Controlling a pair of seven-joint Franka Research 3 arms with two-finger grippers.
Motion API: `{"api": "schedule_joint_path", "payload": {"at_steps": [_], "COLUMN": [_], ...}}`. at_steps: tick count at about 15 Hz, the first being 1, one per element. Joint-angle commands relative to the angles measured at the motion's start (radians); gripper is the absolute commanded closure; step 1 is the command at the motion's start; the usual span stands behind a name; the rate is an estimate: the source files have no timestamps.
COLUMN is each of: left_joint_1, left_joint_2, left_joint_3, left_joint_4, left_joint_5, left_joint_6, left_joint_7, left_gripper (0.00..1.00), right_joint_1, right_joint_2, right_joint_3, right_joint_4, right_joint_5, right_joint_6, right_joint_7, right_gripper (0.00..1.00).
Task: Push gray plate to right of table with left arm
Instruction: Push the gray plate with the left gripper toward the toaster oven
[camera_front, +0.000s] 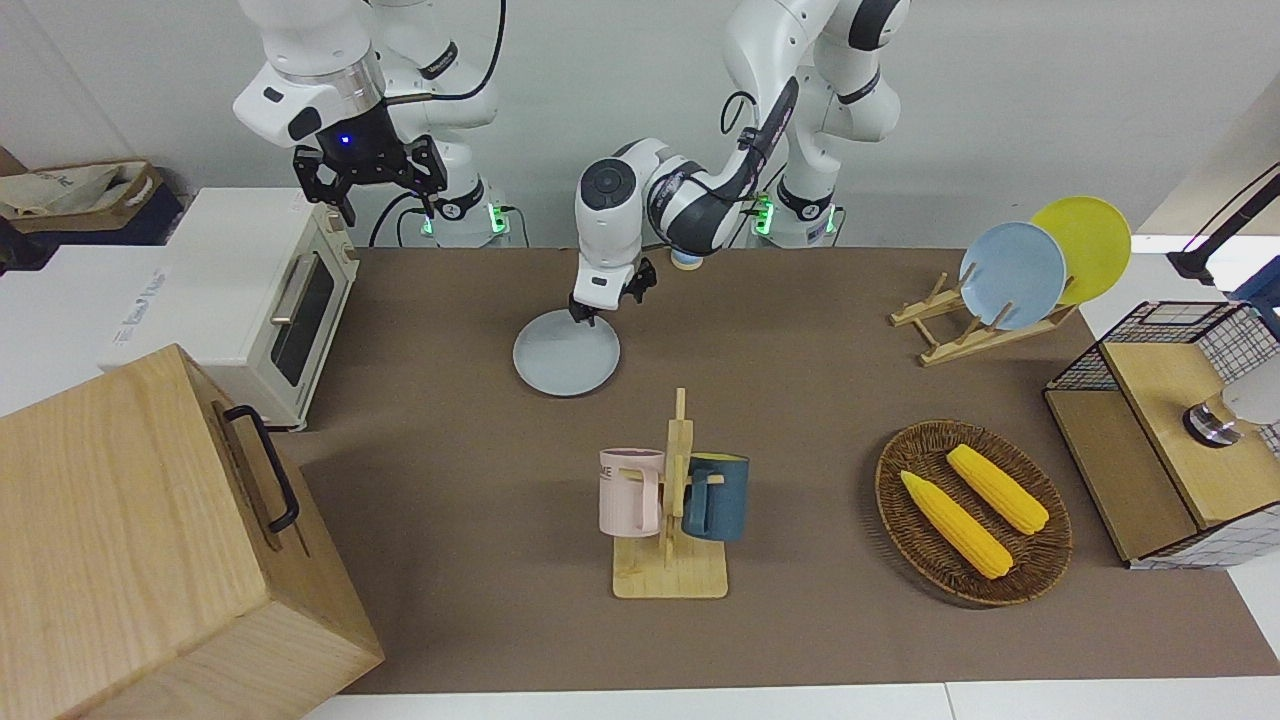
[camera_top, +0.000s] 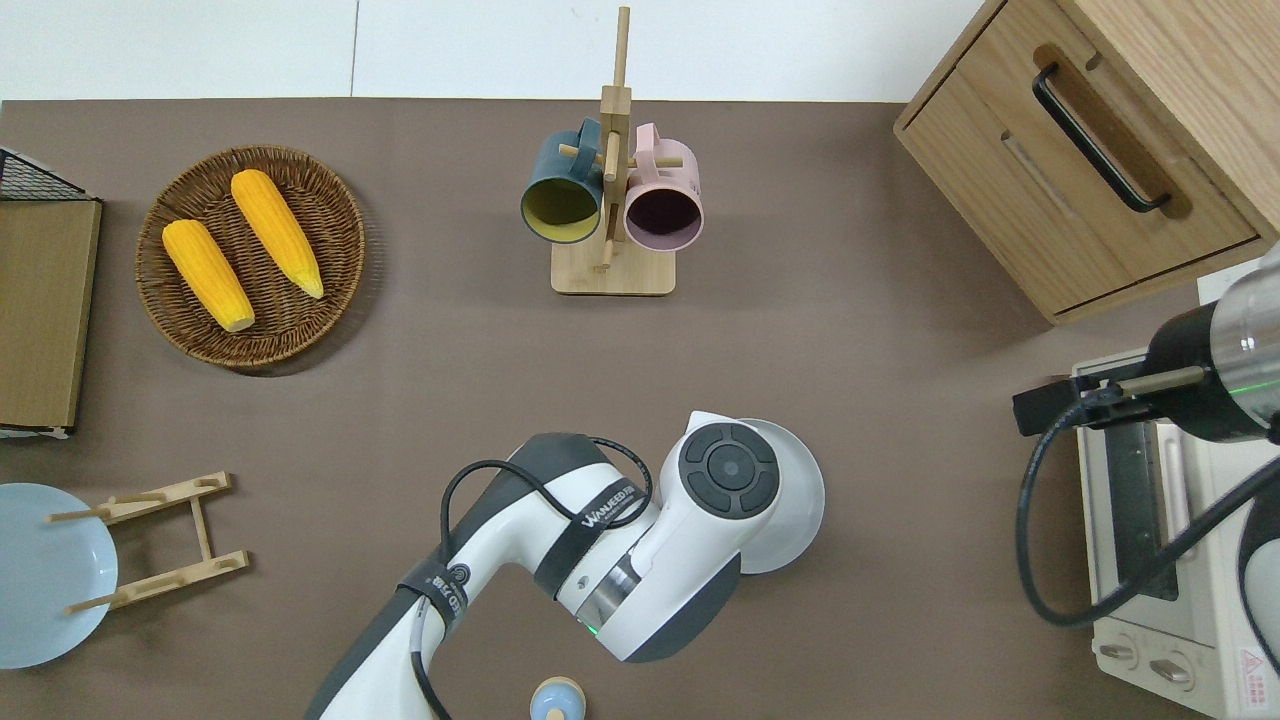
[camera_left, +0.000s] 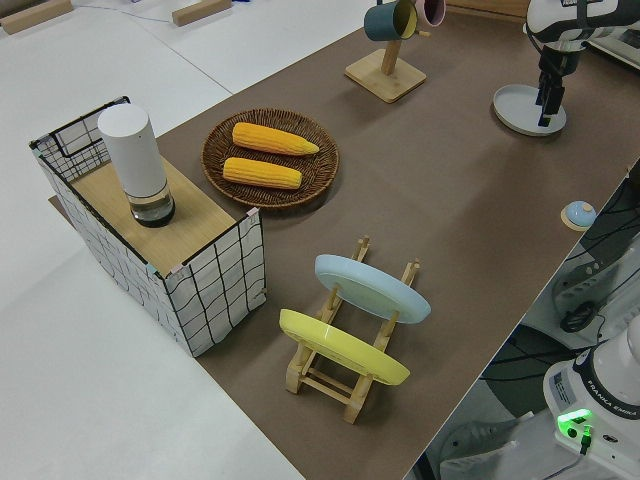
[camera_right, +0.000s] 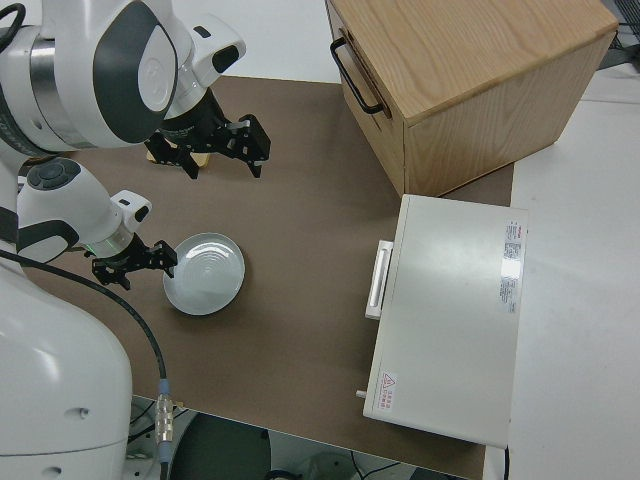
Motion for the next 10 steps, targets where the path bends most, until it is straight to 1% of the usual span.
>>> {"api": "schedule_joint_path", "payload": {"at_steps": [1,3,5,6,8,10], "left_joint_1": [0.039,0.101,0.136,0.157,0.208,0.259], "left_joint_2": [-0.034,-0.074,-0.145,-0.181,-0.228,-0.273], "left_joint_3": [0.009,0.006,0.010,0.015,0.018,0.019], "left_joint_4": [0.150,0.195,0.221,0.221,0.222,0.224], "left_joint_5": [0.008,0.012,0.034,0.041,0.045,0.045], "left_joint_6": [-0.246,-0.321,-0.395,-0.404,-0.423,-0.498], "left_joint_7": [0.155,0.241,0.342,0.376,0.433,0.520], "left_gripper": [0.00,0.00,0.00,0.00,0.00,0.00], "right_joint_1": [-0.020,-0.020,-0.020,-0.020,-0.020,-0.020], "right_joint_2": [-0.003,-0.003,-0.003,-0.003,-0.003,-0.003], "right_joint_3": [0.017,0.017,0.017,0.017,0.016,0.016], "right_joint_4": [0.009,0.009,0.009,0.009,0.009,0.009], "right_joint_5": [0.006,0.004,0.006,0.006,0.006,0.006], "right_joint_6": [-0.016,-0.016,-0.016,-0.016,-0.016,-0.016], "right_joint_7": [0.013,0.013,0.013,0.013,0.013,0.013], "right_gripper": [0.017,0.017,0.017,0.017,0.017,0.017]}}
